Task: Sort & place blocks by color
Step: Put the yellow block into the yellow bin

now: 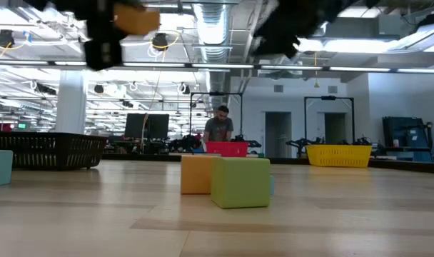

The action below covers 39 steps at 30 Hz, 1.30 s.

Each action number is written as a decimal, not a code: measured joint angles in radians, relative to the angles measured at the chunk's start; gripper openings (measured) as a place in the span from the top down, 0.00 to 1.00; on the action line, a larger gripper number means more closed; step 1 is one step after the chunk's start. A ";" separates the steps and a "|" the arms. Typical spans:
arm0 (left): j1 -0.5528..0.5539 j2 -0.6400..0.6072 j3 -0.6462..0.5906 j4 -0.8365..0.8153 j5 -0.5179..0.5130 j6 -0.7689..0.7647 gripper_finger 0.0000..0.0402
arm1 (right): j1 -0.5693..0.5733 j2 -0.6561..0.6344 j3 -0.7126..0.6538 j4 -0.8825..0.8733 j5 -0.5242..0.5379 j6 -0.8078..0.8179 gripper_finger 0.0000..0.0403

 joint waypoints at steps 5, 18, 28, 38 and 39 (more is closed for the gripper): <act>0.111 0.032 -0.057 0.322 0.119 -0.010 0.75 | -0.032 0.000 0.000 0.301 -0.018 -0.280 0.34; 0.156 0.153 -0.056 0.559 0.253 -0.068 0.75 | -0.066 0.131 0.125 0.445 -0.310 -0.307 0.34; 0.192 0.152 -0.056 0.574 0.281 -0.072 0.75 | -0.066 0.288 0.234 0.433 -0.365 -0.355 0.34; 0.196 0.152 -0.057 0.589 0.265 -0.150 0.75 | -0.070 0.370 0.304 0.433 -0.367 -0.438 0.34; 0.196 0.152 -0.056 0.597 0.266 -0.164 0.75 | -0.070 0.375 0.314 0.440 -0.366 -0.449 0.34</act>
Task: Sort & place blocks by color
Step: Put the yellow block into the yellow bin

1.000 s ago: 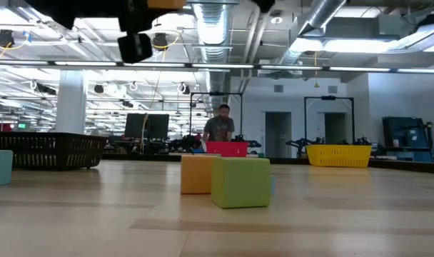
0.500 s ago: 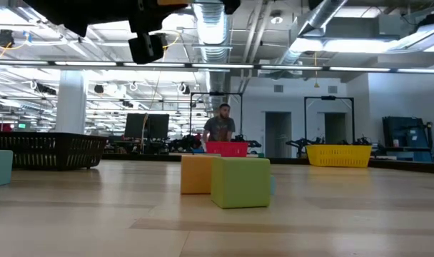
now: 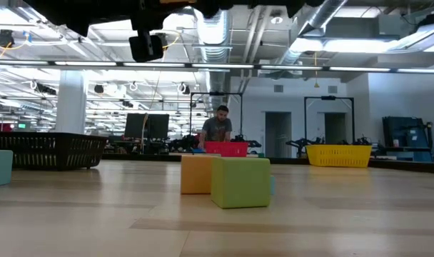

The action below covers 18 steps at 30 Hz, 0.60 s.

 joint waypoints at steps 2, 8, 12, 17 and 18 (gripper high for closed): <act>0.000 0.000 0.000 0.009 0.001 -0.027 0.75 | -0.004 0.002 0.006 -0.009 0.000 -0.024 0.34; 0.000 0.000 0.000 0.029 0.002 -0.063 0.75 | -0.013 0.002 0.010 -0.012 0.000 -0.056 0.36; 0.000 0.000 0.000 0.042 0.001 -0.077 0.74 | -0.013 0.002 0.010 -0.015 0.001 -0.056 0.44; -0.001 0.000 0.000 0.026 -0.051 -0.115 0.69 | -0.012 -0.001 0.010 -0.024 0.000 -0.063 0.65; 0.002 -0.001 0.001 0.017 -0.063 -0.117 0.67 | -0.012 -0.002 0.010 -0.032 0.003 -0.060 0.68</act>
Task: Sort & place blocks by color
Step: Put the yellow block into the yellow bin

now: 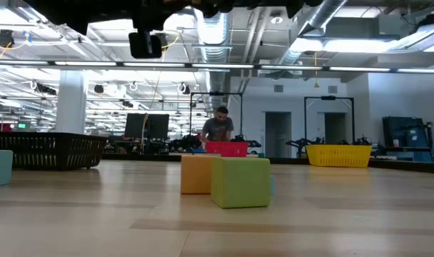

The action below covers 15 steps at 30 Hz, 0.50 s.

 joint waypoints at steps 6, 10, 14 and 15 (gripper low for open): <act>0.078 -0.013 0.001 -0.024 0.033 0.126 0.52 | -0.015 -0.069 -0.001 -0.145 0.008 0.112 0.69; 0.180 -0.072 0.000 -0.180 0.075 0.211 0.47 | -0.057 -0.215 0.001 -0.502 -0.005 0.194 0.69; 0.232 -0.155 0.001 -0.418 0.021 0.326 0.46 | -0.134 -0.348 -0.017 -0.880 0.105 0.230 0.69; 0.235 -0.173 0.000 -0.485 -0.009 0.352 0.46 | -0.161 -0.374 -0.028 -0.942 0.154 0.243 0.69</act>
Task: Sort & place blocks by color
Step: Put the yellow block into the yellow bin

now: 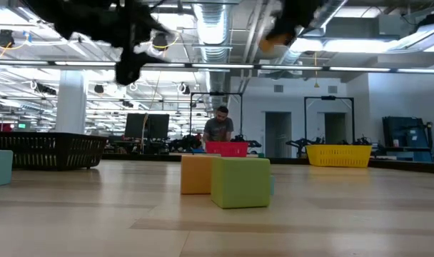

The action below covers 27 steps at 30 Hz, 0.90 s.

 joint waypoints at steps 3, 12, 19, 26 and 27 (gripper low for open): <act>-0.007 -0.037 -0.001 -0.108 -0.099 0.051 0.46 | -0.125 -0.055 -0.041 -0.153 0.159 0.054 0.69; -0.021 -0.051 -0.001 -0.149 -0.143 0.051 0.45 | -0.651 0.074 -0.128 -0.129 0.274 0.213 0.69; -0.021 -0.051 -0.001 -0.149 -0.132 0.010 0.45 | -0.816 0.209 -0.127 -0.047 0.258 0.254 0.69; -0.021 -0.051 -0.001 -0.149 -0.077 0.011 0.45 | -0.864 0.279 -0.127 -0.015 0.160 0.278 0.50; -0.021 -0.051 -0.001 -0.149 -0.077 0.014 0.45 | -0.867 0.285 -0.127 -0.011 0.156 0.279 0.44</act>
